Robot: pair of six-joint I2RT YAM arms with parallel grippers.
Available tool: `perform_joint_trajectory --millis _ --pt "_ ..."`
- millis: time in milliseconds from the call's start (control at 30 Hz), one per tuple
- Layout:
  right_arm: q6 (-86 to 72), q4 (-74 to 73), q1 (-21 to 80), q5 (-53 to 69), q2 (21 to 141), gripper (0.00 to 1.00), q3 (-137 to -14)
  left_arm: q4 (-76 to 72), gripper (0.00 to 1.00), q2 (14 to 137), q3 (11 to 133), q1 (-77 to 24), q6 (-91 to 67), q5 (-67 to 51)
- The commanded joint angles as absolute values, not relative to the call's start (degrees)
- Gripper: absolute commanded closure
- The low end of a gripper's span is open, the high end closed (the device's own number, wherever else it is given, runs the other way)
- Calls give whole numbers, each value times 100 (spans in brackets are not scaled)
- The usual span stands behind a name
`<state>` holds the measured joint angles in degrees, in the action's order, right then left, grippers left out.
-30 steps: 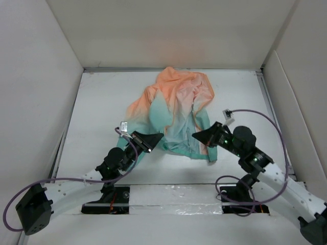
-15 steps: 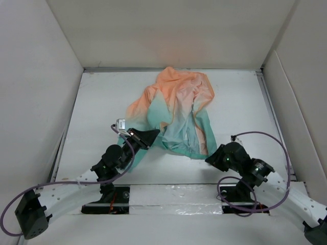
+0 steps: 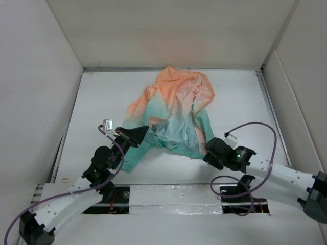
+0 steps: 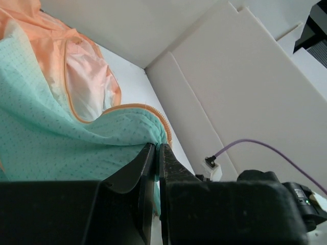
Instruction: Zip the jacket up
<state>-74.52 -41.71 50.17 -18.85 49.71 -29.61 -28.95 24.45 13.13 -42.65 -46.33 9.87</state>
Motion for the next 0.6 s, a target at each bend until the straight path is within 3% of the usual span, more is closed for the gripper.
perform_joint_trajectory --millis 0,400,567 --pt "-7858 -4438 5133 -2680 5586 51 -3444 -3225 100 2338 1230 -4245 -4544 712" --pt "-8367 -5027 5625 -2901 6362 53 -3998 -3419 100 2215 1134 -4245 -4579 510" --pt "-8771 -5747 5783 -3093 6767 54 -4420 -2875 100 1846 1318 -4245 -4386 1194"
